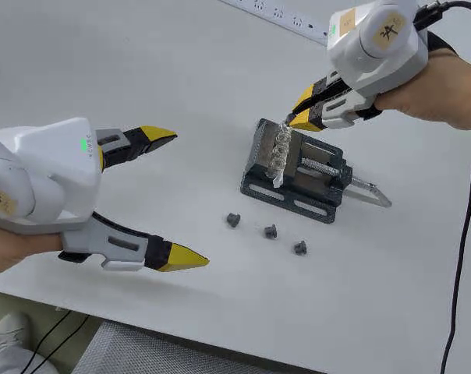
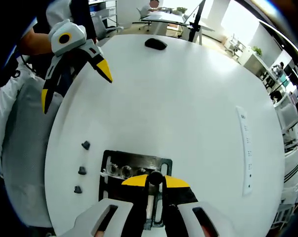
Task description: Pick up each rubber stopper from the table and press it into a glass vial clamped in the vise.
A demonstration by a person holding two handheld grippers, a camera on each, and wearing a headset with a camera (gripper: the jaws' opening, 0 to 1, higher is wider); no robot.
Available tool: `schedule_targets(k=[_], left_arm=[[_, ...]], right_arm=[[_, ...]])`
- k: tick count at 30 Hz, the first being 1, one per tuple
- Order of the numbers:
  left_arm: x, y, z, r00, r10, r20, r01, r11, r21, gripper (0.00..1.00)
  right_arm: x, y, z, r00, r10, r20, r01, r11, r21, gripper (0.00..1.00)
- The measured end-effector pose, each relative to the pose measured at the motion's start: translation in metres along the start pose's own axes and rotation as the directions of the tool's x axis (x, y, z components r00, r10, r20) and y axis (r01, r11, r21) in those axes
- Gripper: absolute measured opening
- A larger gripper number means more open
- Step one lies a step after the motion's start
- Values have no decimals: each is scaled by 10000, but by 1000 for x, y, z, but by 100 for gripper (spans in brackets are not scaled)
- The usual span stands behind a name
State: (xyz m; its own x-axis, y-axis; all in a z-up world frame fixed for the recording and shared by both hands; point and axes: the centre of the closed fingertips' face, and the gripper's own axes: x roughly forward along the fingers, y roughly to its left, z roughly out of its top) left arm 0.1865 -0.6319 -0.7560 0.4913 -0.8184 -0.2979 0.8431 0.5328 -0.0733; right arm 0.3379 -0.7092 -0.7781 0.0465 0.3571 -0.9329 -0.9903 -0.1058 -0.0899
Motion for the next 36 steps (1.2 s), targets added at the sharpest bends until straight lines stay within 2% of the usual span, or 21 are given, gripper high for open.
schedule_targets(k=[24,36], left_arm=[[0,2,-1,10000,48,49,-48,9999,-110,96],[-1,3,-2,10000,46,46,-45,10000,-89,96]], right_arm=[[3,1,-8,9990,223,-384,-231,9995,-207,6],[4,1,-7,9953,343,-908,-405,9969,-679,6]])
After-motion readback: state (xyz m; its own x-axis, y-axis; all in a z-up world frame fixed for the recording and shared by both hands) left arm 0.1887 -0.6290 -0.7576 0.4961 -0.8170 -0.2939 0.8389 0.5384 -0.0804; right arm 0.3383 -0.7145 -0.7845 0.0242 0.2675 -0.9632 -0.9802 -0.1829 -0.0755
